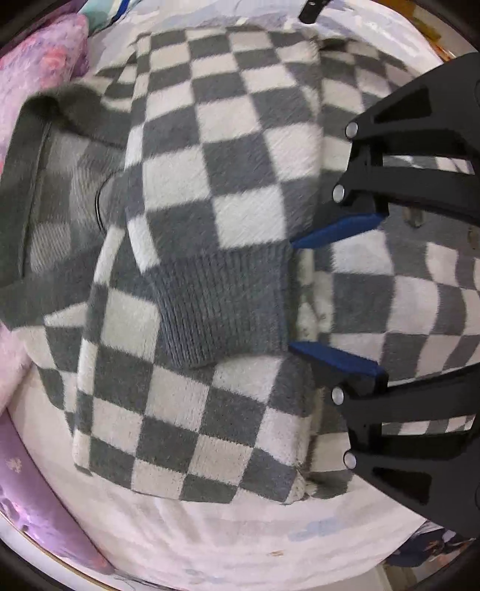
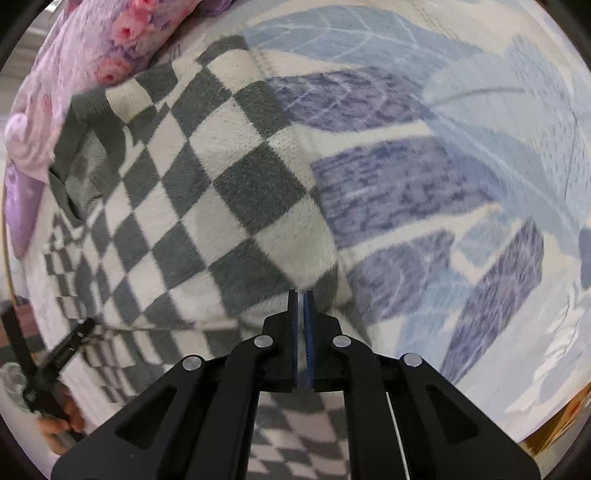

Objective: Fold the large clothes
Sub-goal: 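Lower the sleeve onto the folded sleeve and open the right gripper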

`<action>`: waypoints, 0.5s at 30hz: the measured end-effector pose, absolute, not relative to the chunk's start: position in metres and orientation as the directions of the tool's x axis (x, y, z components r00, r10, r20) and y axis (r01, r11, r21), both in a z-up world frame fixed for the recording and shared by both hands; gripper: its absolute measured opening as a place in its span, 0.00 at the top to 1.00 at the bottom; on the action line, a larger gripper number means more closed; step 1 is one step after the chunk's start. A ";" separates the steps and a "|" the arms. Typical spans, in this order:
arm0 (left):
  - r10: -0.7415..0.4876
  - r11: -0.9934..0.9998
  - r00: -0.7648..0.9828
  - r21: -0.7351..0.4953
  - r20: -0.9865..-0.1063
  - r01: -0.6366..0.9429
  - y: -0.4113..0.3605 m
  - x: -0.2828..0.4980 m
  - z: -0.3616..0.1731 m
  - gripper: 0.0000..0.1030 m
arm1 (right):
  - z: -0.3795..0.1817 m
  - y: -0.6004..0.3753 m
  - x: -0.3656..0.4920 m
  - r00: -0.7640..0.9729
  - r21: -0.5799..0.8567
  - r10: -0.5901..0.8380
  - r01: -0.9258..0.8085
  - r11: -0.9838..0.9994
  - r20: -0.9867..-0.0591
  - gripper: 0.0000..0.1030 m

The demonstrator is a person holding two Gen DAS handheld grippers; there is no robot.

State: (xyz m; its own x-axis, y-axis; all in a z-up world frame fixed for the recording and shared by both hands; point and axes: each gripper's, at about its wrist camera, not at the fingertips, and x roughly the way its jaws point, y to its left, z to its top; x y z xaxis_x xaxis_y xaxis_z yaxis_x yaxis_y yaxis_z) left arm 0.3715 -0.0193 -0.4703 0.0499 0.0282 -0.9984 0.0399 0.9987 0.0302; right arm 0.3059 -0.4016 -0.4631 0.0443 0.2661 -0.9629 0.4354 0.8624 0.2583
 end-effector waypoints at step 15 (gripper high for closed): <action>-0.010 0.999 0.093 -0.005 -0.996 0.052 0.000 0.330 -0.381 0.35 | -0.355 -0.347 0.282 0.123 0.147 0.110 0.342 0.928 -0.986 0.20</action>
